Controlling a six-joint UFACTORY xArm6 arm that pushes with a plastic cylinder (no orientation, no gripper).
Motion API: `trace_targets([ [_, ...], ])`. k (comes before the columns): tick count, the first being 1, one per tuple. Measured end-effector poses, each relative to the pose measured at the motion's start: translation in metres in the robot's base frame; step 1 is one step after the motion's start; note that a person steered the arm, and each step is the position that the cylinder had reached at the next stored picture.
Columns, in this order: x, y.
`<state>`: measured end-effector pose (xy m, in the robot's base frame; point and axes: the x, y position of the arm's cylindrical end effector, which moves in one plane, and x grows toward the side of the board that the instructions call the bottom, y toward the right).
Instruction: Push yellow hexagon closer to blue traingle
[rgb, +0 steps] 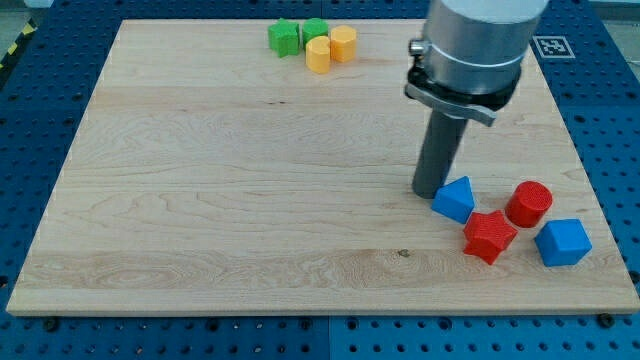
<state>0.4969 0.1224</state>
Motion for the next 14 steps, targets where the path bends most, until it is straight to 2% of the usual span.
trace_targets([
  [3, 0.024, 0.029],
  [5, -0.024, -0.111],
  [6, -0.024, -0.111],
  [7, -0.037, -0.143],
  [8, -0.081, -0.212],
  [9, -0.141, -0.242],
  [10, -0.213, -0.253],
  [12, -0.296, -0.271],
  [13, -0.305, -0.248],
  [14, -0.305, -0.178],
])
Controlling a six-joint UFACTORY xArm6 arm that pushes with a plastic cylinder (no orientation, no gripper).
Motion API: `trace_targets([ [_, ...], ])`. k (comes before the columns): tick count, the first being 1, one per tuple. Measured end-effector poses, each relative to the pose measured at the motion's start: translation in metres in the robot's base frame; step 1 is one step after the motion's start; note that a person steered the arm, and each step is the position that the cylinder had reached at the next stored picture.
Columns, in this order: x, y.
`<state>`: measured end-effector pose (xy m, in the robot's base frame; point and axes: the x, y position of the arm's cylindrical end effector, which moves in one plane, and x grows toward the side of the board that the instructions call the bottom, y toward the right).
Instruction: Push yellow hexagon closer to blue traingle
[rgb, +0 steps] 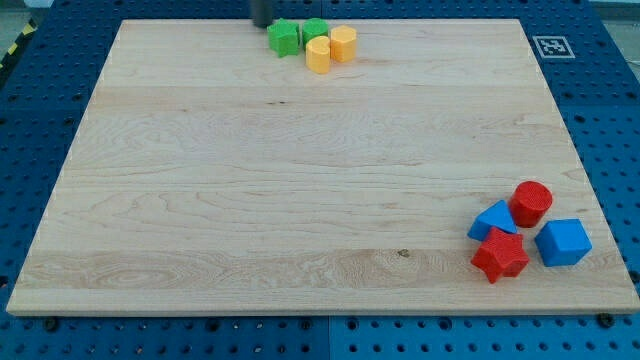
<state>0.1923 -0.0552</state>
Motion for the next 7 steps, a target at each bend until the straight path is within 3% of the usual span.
trace_targets([
  [1, 0.011, 0.050],
  [4, 0.064, 0.122],
  [7, 0.124, 0.159],
])
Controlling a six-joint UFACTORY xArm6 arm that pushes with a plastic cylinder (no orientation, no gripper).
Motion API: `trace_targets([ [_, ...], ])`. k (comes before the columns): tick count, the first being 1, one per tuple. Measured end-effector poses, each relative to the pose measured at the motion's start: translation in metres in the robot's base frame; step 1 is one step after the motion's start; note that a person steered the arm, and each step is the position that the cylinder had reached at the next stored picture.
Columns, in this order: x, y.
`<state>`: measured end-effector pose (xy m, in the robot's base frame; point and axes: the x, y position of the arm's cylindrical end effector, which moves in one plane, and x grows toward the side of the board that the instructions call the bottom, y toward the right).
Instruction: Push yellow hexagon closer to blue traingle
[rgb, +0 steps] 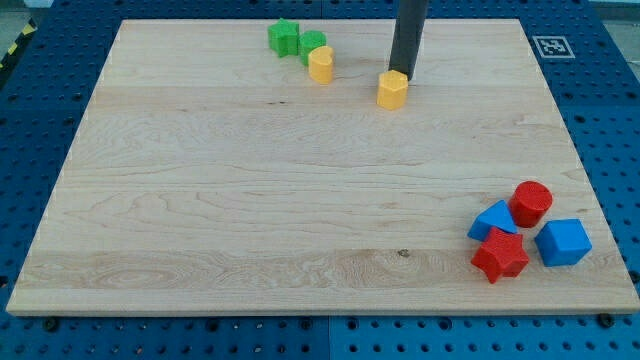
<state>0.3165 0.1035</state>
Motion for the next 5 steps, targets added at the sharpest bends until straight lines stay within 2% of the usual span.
trace_targets([
  [3, 0.000, -0.025],
  [5, 0.054, -0.025],
])
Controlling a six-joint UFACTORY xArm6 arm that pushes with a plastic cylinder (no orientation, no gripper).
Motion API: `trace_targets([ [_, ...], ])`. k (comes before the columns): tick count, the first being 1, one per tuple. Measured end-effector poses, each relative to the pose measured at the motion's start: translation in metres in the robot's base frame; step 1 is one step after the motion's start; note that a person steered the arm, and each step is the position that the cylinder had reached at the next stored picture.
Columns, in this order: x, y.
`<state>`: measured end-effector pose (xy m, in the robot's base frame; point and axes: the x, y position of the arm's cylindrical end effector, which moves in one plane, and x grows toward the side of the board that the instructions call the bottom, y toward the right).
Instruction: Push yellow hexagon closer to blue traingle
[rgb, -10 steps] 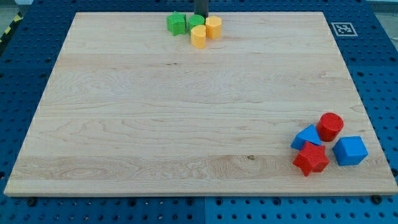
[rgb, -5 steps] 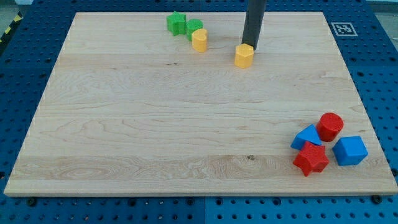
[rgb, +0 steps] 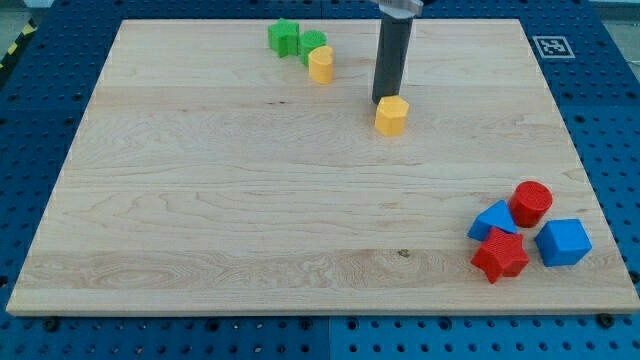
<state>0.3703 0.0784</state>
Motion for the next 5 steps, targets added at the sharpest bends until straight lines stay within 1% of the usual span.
trace_targets([
  [2, 0.067, 0.007],
  [4, 0.129, 0.034],
  [5, 0.123, 0.005],
])
